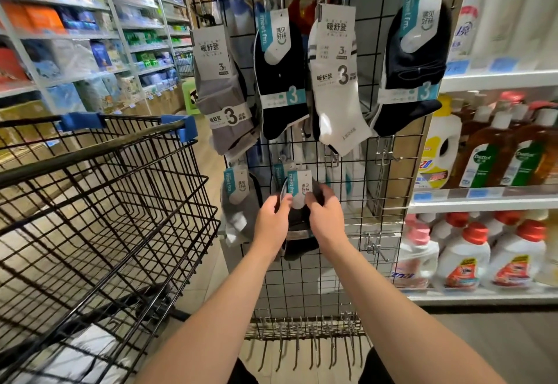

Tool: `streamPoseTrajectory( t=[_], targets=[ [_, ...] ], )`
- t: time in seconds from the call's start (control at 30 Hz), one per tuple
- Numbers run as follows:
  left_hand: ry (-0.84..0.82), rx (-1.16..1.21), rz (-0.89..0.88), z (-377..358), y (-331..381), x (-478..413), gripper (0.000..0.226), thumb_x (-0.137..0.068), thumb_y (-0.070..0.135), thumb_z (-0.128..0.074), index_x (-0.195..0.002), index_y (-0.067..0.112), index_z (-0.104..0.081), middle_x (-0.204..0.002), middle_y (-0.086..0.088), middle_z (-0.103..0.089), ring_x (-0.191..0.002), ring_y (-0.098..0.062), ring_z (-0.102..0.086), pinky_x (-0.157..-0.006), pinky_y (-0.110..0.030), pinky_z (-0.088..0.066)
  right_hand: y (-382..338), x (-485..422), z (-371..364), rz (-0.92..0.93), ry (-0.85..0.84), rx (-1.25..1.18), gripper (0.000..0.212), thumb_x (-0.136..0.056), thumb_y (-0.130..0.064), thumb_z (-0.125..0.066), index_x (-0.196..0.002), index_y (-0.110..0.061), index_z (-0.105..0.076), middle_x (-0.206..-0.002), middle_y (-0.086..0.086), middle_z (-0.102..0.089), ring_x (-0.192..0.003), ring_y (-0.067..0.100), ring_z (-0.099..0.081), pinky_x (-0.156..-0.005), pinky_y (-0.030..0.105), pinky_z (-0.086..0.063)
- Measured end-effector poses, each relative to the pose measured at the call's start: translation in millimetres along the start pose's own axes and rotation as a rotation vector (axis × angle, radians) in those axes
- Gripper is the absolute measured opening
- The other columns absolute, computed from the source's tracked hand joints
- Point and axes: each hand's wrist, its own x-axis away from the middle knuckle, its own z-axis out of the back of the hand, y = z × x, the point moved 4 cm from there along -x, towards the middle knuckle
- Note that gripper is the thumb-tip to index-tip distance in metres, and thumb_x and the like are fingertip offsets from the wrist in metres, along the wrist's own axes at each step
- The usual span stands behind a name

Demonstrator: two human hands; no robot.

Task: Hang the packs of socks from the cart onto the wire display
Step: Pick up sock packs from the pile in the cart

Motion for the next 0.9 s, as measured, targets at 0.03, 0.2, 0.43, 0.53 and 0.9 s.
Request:
streamPoseTrajectory(
  t=[0.03, 0.2, 0.43, 0.53, 0.9],
  targets=[
    [-0.005, -0.031, -0.019, -1, 0, -1, 0.028, -0.103, 0.043, -0.049, -0.113, 0.022, -0.064, -0.104, 0.006, -0.068, -0.099, -0.008, -0.06, -0.079, -0.025, -0.047, 1, 0, 2, 0.0, 0.014, -0.003, 0.035, -0.102, -0.018, -0.053, -0.137, -0.019, -0.054, -0.118, 0.002, -0.069, -0.106, 0.019, -0.067, -0.091, 0.038, -0.058],
    [0.084, -0.084, -0.069, 10, -4, -7, 0.018, -0.1, 0.037, -0.054, -0.097, 0.021, -0.062, -0.094, 0.004, -0.067, -0.09, -0.018, -0.061, -0.073, -0.031, -0.046, 1, -3, 2, 0.02, 0.038, 0.037, 0.039, -0.101, -0.019, -0.053, -0.141, -0.017, -0.052, -0.122, 0.005, -0.068, -0.109, 0.02, -0.066, -0.094, 0.041, -0.058],
    [0.185, -0.113, 0.0, 33, -10, -12, 0.041, -0.104, 0.034, -0.045, -0.142, 0.02, -0.053, -0.143, -0.002, -0.053, -0.134, -0.019, -0.046, -0.114, -0.037, -0.035, -11, -9, -4, 0.047, 0.045, 0.05, 0.039, -0.101, -0.02, -0.056, -0.139, -0.017, -0.053, -0.126, 0.004, -0.065, -0.114, 0.022, -0.063, -0.099, 0.042, -0.054],
    [0.171, -0.111, 0.001, 35, -9, -14, 0.041, -0.106, 0.033, -0.042, -0.144, 0.02, -0.051, -0.145, -0.002, -0.052, -0.136, -0.018, -0.044, -0.11, -0.03, -0.032, -21, -15, -14, 0.072, 0.046, 0.085, 0.035, -0.101, -0.019, -0.057, -0.136, -0.016, -0.056, -0.126, 0.003, -0.063, -0.115, 0.021, -0.061, -0.098, 0.037, -0.053],
    [0.129, -0.131, -0.023, 36, -9, -11, 0.035, -0.106, 0.028, -0.044, -0.137, 0.02, -0.058, -0.132, 0.002, -0.059, -0.117, -0.009, -0.047, -0.097, -0.023, -0.032, -12, -20, -29, 0.011, -0.01, 0.224, 0.031, -0.102, -0.018, -0.055, -0.133, -0.017, -0.059, -0.125, 0.002, -0.066, -0.114, 0.02, -0.061, -0.097, 0.033, -0.051]
  ],
)
